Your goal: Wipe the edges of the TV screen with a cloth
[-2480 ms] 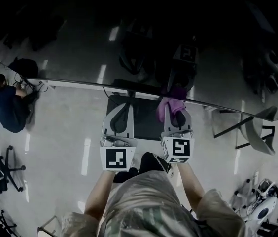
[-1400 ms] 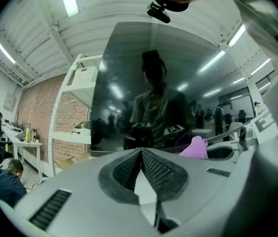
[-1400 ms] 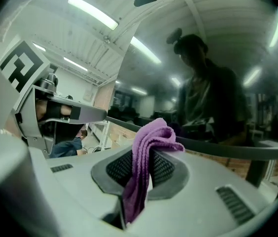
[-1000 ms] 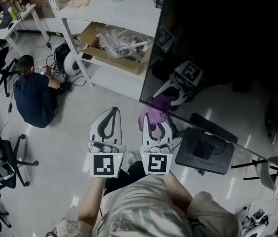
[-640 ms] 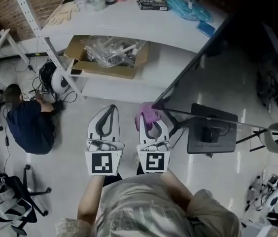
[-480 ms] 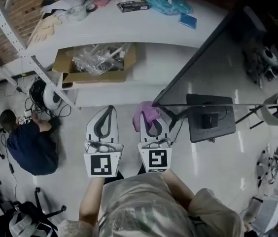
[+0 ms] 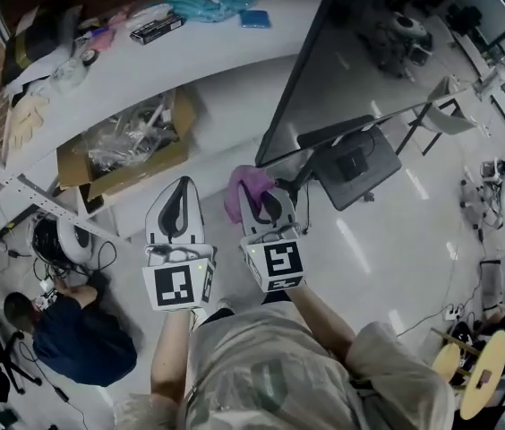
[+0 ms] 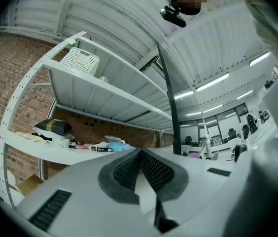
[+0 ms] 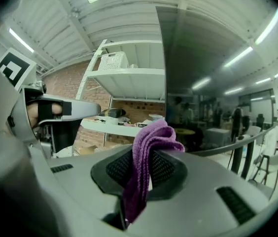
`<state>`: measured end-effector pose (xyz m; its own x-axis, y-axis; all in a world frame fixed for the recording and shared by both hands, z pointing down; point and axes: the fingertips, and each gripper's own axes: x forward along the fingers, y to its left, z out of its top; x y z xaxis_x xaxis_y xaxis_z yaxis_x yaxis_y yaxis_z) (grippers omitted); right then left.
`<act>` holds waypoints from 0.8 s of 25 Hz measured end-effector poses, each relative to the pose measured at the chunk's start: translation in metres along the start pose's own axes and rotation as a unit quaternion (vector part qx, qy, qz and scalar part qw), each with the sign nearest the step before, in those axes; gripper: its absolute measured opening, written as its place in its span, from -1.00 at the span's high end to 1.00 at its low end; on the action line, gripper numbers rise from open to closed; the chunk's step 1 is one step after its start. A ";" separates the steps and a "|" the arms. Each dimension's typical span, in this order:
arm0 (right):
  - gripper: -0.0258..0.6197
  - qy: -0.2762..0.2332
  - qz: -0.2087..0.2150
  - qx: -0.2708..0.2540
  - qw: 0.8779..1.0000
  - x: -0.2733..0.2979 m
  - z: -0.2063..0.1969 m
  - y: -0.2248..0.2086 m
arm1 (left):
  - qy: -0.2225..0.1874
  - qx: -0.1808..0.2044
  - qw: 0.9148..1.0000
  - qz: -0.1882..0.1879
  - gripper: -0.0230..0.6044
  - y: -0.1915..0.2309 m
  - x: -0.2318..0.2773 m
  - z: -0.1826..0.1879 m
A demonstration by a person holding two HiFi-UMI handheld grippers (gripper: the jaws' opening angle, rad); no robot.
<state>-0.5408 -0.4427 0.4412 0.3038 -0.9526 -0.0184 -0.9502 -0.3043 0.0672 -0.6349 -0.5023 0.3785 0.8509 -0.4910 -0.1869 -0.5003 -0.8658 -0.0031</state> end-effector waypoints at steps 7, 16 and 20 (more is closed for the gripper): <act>0.75 -0.026 -0.051 -0.031 0.998 0.007 0.050 -0.017 | -0.014 -0.005 1.000 -0.015 0.88 0.001 0.006 0.020; 0.75 -0.116 -0.042 -0.128 0.984 -0.002 0.182 -0.014 | -0.033 0.031 0.999 -0.019 0.88 -0.006 0.042 0.084; 0.75 -0.151 -0.030 -0.131 0.979 -0.007 0.239 -0.017 | -0.055 0.042 0.997 -0.035 0.88 -0.018 0.061 0.139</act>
<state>-0.5436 -0.4314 0.2020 0.2867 -0.9024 -0.3216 -0.8684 -0.3865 0.3106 -0.5965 -0.5037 0.2307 0.8637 -0.4124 -0.2898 -0.4560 -0.8843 -0.1004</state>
